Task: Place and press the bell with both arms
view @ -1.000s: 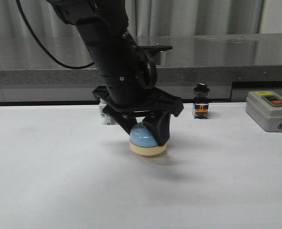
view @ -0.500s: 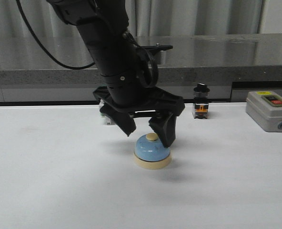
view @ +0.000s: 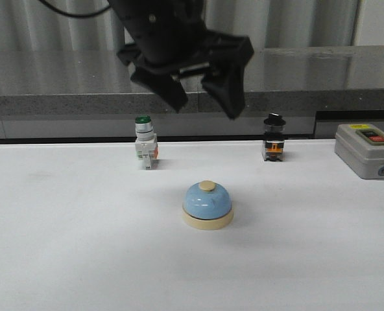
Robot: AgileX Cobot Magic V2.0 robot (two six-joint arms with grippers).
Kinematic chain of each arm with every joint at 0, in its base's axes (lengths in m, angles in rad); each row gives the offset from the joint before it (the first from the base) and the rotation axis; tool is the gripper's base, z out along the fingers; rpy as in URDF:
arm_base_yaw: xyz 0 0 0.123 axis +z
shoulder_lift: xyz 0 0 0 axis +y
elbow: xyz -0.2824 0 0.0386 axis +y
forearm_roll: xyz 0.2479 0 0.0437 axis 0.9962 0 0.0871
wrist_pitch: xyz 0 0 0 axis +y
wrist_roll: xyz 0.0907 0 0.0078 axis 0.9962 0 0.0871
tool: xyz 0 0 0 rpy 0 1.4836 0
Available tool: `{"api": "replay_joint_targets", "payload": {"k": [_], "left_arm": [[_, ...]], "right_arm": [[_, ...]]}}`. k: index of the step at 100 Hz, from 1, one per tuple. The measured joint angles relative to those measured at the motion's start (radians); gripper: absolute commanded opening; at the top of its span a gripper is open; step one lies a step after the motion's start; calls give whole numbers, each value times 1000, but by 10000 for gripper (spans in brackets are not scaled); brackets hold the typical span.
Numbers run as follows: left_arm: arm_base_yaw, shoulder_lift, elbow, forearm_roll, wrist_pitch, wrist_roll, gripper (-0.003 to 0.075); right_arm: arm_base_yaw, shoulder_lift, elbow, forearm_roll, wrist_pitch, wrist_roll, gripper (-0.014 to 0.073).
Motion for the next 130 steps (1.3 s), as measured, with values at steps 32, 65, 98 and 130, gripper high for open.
{"api": "replay_joint_targets", "payload": {"k": [32,65,98,130], "left_arm": [[109,-203,65,4,-20,-9,585],[243,-473,385,-27,-199,-27,585],[404,-849,737,-49,-303,-27,585],[454,-1222,953,-51,-302,-27,551]], "right_arm": [[0,0,0,0,0,0,-60],[0,0,0,-2,0,0,-60],[0,0,0,-2,0,0,-60],[0,0,0,-2,0,0,-60]]}}
